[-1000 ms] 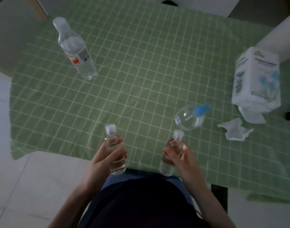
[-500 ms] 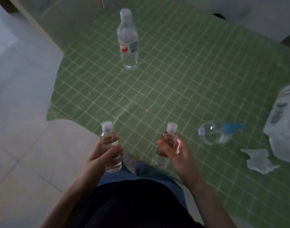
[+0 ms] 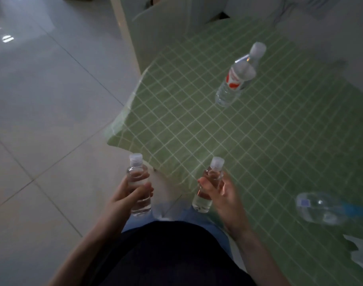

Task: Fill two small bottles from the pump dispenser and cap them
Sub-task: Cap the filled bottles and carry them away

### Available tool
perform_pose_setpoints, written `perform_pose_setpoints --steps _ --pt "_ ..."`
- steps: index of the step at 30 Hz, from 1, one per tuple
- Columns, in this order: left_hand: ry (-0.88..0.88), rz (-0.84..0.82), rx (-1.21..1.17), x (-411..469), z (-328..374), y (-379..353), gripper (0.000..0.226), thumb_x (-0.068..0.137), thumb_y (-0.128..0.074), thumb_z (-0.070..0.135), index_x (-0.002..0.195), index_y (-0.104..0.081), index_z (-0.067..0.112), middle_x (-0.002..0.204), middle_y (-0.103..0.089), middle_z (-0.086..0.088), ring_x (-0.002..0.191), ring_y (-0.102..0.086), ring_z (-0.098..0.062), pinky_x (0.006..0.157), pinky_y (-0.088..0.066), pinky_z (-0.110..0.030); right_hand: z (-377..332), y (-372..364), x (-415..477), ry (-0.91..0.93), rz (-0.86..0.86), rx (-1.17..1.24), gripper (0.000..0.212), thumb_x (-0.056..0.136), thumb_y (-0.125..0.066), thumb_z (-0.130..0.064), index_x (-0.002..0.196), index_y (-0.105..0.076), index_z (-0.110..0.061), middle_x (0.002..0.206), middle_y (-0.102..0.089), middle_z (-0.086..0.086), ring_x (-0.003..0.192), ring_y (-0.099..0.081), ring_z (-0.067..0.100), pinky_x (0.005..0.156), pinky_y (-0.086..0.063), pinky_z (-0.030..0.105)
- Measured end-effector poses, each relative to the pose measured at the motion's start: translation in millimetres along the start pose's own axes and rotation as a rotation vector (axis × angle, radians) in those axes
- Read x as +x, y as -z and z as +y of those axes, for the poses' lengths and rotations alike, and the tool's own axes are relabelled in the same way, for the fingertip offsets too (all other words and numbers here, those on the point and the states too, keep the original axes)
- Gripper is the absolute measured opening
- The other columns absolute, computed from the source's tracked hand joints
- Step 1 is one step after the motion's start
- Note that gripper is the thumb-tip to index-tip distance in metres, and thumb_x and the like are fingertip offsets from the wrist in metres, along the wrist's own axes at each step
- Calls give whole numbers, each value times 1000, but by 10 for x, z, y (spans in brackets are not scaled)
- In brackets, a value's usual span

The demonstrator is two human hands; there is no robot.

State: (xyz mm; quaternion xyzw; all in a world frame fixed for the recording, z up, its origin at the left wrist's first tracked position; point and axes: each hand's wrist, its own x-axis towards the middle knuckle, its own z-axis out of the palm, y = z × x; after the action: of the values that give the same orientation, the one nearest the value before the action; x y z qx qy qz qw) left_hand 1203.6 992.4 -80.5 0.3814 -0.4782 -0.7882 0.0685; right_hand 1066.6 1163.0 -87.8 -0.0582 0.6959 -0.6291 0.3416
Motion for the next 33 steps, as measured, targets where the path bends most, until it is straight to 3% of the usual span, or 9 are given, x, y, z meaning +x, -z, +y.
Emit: perform_pose_setpoints --steps 3,6,12,18,21,25,30,33 --pt "-20 -4 46 63 162 437 35 72 -62 29 107 -61 25 80 -63 -7 75 -61 -17 70 -51 -31 -8 -499 109 -9 -27 -9 25 76 -68 -33 94 -61 -18 76 -68 -11 72 -65 1 64 -49 13" --pt "-28 2 60 63 312 831 35 73 -61 27 108 -57 22 84 -59 -12 78 -58 -17 69 -49 -25 6 -995 222 -34 -69 -18 14 84 -66 -18 93 -59 -12 70 -68 -10 66 -64 0 61 -49 13" --pt "-23 143 17 50 502 1594 38 68 -63 29 106 -59 26 74 -67 1 73 -66 -9 62 -53 -18 -113 -1901 470 -65 -215 -8 8 87 -60 -1 92 -57 -7 65 -65 -8 61 -61 0 58 -49 13" --pt "-15 234 -38 224 619 2074 37 69 -64 32 105 -61 29 81 -68 -2 77 -65 -10 67 -55 -21 -274 -2465 822 -57 -284 -41 13 80 -66 -15 91 -60 -14 75 -69 -5 70 -66 4 64 -52 17" --pt "-19 258 -63 371 739 2228 41 67 -65 35 108 -60 32 87 -73 5 81 -68 -9 66 -54 -22 -371 -2690 1062 -41 -323 -95 23 73 -68 -27 92 -60 -16 75 -71 -10 71 -67 1 63 -50 13" --pt "-30 277 -98 621 963 2447 39 69 -63 35 108 -59 32 89 -73 10 81 -69 -7 62 -53 -17 -466 -3012 1436 -38 -378 -133 22 71 -72 -37 88 -65 -25 79 -71 -7 75 -68 5 66 -52 17" --pt "-56 343 -118 1105 1346 2697 33 72 -62 29 105 -58 28 84 -74 10 75 -69 -5 58 -52 -14 -625 -3499 2053 -37 -421 -139 26 70 -71 -33 89 -63 -19 78 -71 -7 78 -67 5 77 -56 30" --pt "-56 381 -143 1389 1583 2843 35 70 -62 31 105 -59 29 83 -73 4 75 -69 -6 61 -52 -17 -743 -3771 2421 -44 -451 -141 23 72 -70 -28 90 -61 -16 77 -70 -7 77 -67 5 77 -56 30"
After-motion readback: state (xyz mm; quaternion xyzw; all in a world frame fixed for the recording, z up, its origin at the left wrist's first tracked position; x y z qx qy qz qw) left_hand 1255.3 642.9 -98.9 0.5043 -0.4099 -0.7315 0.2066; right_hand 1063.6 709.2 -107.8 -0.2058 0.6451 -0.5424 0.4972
